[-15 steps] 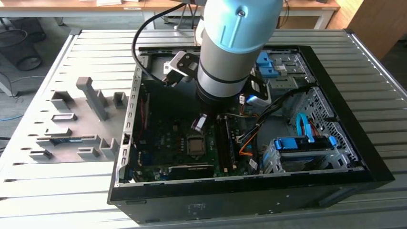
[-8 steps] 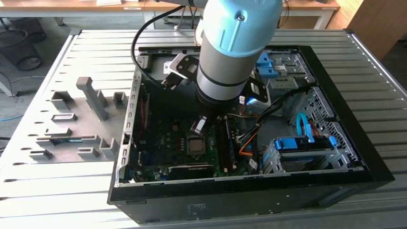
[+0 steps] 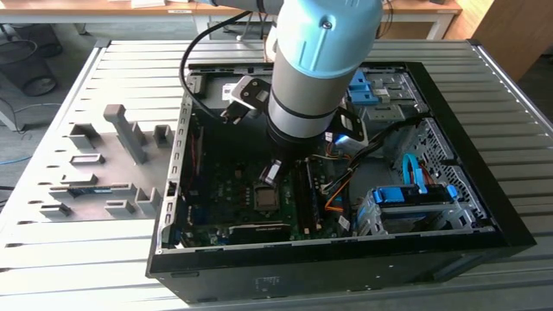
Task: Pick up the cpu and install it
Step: 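Close the cpu cover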
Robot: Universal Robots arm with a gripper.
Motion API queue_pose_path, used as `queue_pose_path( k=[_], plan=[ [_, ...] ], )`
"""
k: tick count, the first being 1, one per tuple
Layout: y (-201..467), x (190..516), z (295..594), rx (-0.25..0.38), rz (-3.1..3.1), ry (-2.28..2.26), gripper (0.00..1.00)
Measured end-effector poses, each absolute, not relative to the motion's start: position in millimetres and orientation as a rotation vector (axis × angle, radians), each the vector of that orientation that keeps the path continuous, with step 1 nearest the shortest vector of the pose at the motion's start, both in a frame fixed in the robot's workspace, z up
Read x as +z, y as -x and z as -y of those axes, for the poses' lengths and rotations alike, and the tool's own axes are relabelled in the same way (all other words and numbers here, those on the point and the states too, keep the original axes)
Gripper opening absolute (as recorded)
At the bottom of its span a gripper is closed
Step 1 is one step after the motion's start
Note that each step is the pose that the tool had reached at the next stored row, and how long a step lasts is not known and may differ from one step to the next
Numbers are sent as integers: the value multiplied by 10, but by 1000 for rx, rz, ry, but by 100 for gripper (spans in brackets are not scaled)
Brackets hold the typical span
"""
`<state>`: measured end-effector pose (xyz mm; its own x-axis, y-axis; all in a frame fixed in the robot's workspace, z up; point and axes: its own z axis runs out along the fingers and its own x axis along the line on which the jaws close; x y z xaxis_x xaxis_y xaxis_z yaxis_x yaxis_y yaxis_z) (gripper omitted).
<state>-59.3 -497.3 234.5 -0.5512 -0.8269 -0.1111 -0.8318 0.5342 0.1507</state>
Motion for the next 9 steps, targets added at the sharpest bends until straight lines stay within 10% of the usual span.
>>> queue_pose_path(
  k=[9],
  plan=[
    [573,2337,4931,153,-2766,1542,10]
  ],
)
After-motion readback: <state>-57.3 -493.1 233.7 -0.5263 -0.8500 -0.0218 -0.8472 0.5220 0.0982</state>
